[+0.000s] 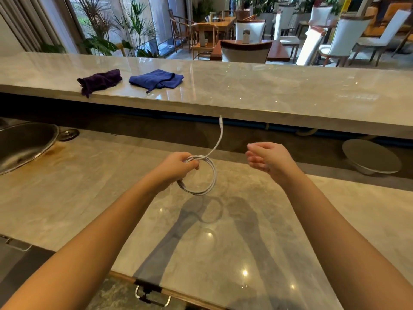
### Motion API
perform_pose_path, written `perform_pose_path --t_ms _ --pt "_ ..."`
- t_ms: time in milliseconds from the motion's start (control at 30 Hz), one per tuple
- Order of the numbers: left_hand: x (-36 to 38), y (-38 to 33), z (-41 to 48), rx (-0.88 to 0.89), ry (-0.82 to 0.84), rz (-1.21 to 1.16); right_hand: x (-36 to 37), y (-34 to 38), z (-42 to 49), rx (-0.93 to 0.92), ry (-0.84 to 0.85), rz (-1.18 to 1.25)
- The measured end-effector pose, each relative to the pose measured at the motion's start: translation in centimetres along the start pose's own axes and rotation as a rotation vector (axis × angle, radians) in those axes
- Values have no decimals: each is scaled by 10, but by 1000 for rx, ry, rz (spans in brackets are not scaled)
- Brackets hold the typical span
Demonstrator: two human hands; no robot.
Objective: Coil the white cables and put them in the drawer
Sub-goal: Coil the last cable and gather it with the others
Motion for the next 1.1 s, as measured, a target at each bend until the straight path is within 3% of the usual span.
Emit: perform_pose_path --t_ms 33,100,167,233,333,433,500,600,667,733,867,1100 --pt "0 0 1 -35 7 -14 0 -1 -1 -73 -148 -127" --pt "-1 0 2 -81 26 -18 7 6 -12 -465 -337 -435" --pt "1 -4 1 -93 55 -21 26 12 -25 -930 -251 -752" --pt "3 -9 0 -82 78 -25 40 5 -25 -1101 -102 -1038" --pt "3 -18 -4 -32 108 -101 41 -2 -16 -1019 -38 -1195" --pt "0 -25 -9 61 92 -163 40 -10 -15 -871 -17 -1067" --pt "0 -29 -11 118 34 -166 44 -14 -17 -667 19 -835" --pt "1 -31 -12 181 -72 -141 48 -18 -24 -202 212 -241" --pt "0 -31 -12 244 -139 -122 45 -18 -27 -25 323 52" --pt "1 -29 -11 288 -172 -106 45 -19 -32 33 370 196" --pt "7 -24 -4 330 -245 -43 50 -31 -34 153 304 408" --pt "12 -19 8 382 -297 -71 51 -21 -26 126 352 438"
Point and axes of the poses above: each hand's wrist, its own z-axis towards the middle knuckle, its own x-axis out of the palm, y = z × x, the point moved 2 cm from there along z, towards the middle knuckle, and after that the axes turned 2 degrees about z, right-handed, at the moved point
